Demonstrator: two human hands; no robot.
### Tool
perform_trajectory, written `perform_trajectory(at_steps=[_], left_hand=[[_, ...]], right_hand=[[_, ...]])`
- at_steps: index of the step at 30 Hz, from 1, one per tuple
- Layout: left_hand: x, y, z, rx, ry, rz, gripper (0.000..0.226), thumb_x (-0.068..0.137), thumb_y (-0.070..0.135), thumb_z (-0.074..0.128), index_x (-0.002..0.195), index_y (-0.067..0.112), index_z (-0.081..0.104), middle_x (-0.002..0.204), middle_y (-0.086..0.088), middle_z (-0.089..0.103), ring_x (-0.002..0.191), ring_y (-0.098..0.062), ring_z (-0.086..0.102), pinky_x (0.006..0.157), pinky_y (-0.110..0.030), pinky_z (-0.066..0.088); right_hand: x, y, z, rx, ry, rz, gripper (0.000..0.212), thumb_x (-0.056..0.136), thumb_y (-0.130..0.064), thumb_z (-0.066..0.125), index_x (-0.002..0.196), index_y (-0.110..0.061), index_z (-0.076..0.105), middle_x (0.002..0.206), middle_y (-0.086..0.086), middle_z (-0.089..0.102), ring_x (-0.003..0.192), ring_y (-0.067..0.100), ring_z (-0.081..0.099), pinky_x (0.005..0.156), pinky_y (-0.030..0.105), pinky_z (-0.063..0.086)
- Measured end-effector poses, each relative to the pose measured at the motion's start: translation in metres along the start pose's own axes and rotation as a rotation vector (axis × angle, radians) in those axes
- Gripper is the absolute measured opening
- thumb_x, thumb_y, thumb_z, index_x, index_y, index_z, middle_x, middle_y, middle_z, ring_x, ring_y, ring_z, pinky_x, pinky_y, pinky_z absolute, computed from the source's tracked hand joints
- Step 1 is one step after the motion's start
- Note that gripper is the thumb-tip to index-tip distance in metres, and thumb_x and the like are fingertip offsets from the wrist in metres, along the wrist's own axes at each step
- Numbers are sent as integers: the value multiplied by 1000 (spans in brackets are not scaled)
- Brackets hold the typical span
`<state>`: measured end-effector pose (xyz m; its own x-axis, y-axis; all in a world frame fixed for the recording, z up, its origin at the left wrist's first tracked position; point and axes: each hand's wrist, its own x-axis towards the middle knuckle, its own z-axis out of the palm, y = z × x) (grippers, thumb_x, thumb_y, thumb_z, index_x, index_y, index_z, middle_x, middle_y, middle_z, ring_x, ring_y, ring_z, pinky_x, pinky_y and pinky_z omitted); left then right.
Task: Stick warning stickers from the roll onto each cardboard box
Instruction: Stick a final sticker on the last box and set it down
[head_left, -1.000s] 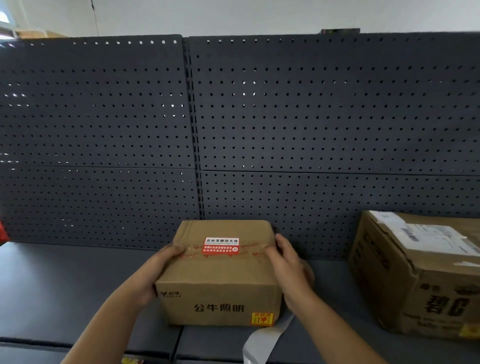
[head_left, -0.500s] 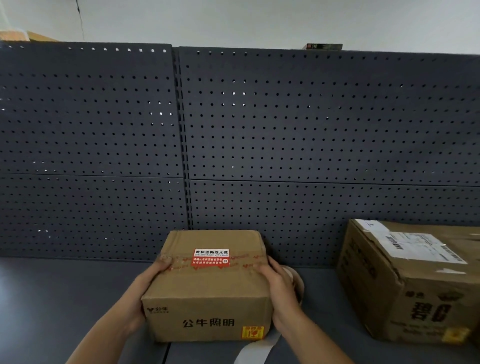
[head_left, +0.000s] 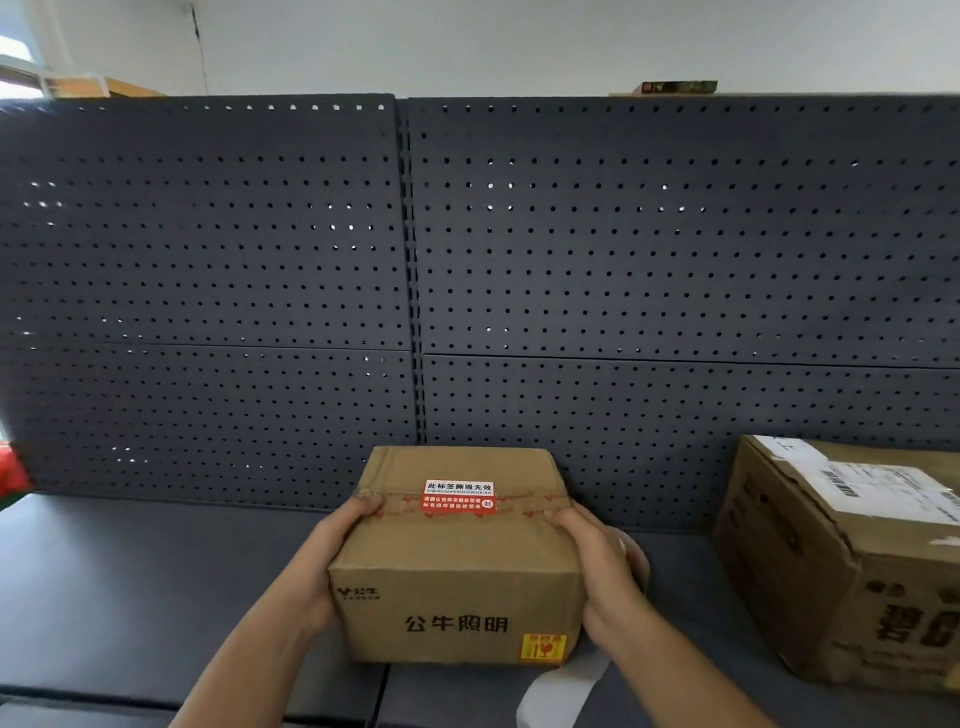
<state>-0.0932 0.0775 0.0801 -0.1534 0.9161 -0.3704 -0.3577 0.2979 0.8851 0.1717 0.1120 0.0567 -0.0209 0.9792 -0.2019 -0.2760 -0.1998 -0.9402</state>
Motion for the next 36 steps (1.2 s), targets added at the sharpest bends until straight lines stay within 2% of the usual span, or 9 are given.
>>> perform_trajectory(at_steps=[4,9,13,16,20,24,27,31,36], left_hand=[[-10,18,-4,41,0,4,39,91,37,70,117,9,66,83,-18,77,67,-31,71,64,-36,55],[-25,41,-6,52,-14,37,36,90,40,70,108,9,67,77,-16,74,61,-30,69,61,-35,54],[-35,50,3,24,-18,79,38,89,41,71,111,10,67,78,-15,75,64,-30,68,64,-37,53],[-40,52,14,10,-35,87,41,89,42,71,116,11,67,80,-15,75,68,-31,68,67,-38,53],[-49,61,35,14,-68,109,40,90,42,70,116,13,68,77,-13,76,69,-30,68,67,-38,53],[-58,69,68,33,-118,134,28,92,41,68,101,15,67,67,-11,74,71,-30,64,67,-39,50],[-69,72,98,37,-165,145,24,94,39,66,99,16,65,65,-11,73,73,-32,62,70,-42,49],[-77,76,140,39,-212,135,24,92,40,69,103,19,67,86,-14,72,77,-33,64,75,-45,50],[-79,77,198,57,-282,139,21,94,39,67,101,19,65,84,-10,69,73,-29,63,69,-41,50]], right_hand=[[-5,-15,8,23,5,-9,13,95,-19,67,103,-18,77,84,8,80,84,30,73,73,40,58],[-10,-37,20,24,-16,-30,20,92,-25,70,110,-18,75,103,17,79,100,40,73,82,49,59],[-15,-61,18,15,-24,-51,22,89,-25,72,109,-16,75,104,18,79,100,41,73,80,48,58],[-22,-79,10,-5,-5,-82,22,90,-24,72,110,-15,75,102,17,79,91,36,74,73,43,59],[-29,-101,-5,-23,40,-96,24,87,-27,75,109,-16,76,105,17,79,104,40,73,92,56,58],[-36,-122,-24,-25,74,-121,31,83,-31,77,111,-17,75,109,17,78,109,39,72,100,60,55],[-42,-141,-45,-26,123,-154,32,81,-30,78,111,-16,74,109,16,77,107,36,73,96,54,58],[-56,-169,-77,-18,181,-170,31,79,-26,79,107,-14,75,105,16,77,96,33,73,82,46,59],[-70,-203,-126,-35,217,-181,25,77,-32,78,96,-15,76,92,13,76,83,29,69,74,40,54]])
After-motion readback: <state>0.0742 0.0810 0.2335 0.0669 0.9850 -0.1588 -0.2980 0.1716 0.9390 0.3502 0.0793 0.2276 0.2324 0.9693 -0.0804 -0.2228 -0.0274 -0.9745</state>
